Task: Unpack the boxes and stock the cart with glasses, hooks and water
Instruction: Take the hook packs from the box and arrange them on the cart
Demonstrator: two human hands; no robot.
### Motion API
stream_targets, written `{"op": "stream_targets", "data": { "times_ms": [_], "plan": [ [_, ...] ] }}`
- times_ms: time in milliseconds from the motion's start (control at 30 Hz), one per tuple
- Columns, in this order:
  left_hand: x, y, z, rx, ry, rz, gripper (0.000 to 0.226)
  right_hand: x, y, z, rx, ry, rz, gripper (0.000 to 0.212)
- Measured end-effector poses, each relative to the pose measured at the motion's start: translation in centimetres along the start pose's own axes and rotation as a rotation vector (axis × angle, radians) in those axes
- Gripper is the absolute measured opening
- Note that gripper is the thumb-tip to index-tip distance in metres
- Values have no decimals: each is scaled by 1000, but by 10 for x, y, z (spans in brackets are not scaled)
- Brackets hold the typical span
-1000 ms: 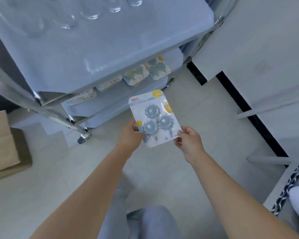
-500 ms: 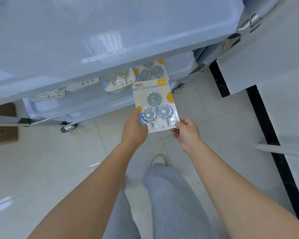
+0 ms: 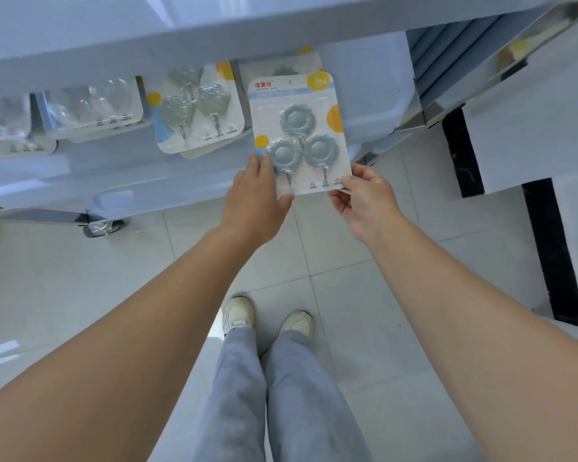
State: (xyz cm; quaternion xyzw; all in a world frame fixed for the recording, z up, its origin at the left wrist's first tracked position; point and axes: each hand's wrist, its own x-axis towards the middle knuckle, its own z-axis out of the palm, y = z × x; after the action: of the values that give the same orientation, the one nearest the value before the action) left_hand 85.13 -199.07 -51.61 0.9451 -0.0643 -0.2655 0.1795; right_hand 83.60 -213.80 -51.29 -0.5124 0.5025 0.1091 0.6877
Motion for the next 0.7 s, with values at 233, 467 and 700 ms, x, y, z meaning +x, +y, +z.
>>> {"op": "stream_targets", "data": {
  "times_ms": [233, 467, 700],
  "plan": [
    [15, -2, 3, 0, 144, 41, 61, 23, -10, 12, 101, -81, -28, 24],
    [27, -4, -5, 151, 163, 19, 56, 38, -20, 31, 13, -61, -116, 20],
    [23, 3, -11, 9, 115, 23, 57, 40, -27, 35, 44, -12, -138, 19]
  ]
}}
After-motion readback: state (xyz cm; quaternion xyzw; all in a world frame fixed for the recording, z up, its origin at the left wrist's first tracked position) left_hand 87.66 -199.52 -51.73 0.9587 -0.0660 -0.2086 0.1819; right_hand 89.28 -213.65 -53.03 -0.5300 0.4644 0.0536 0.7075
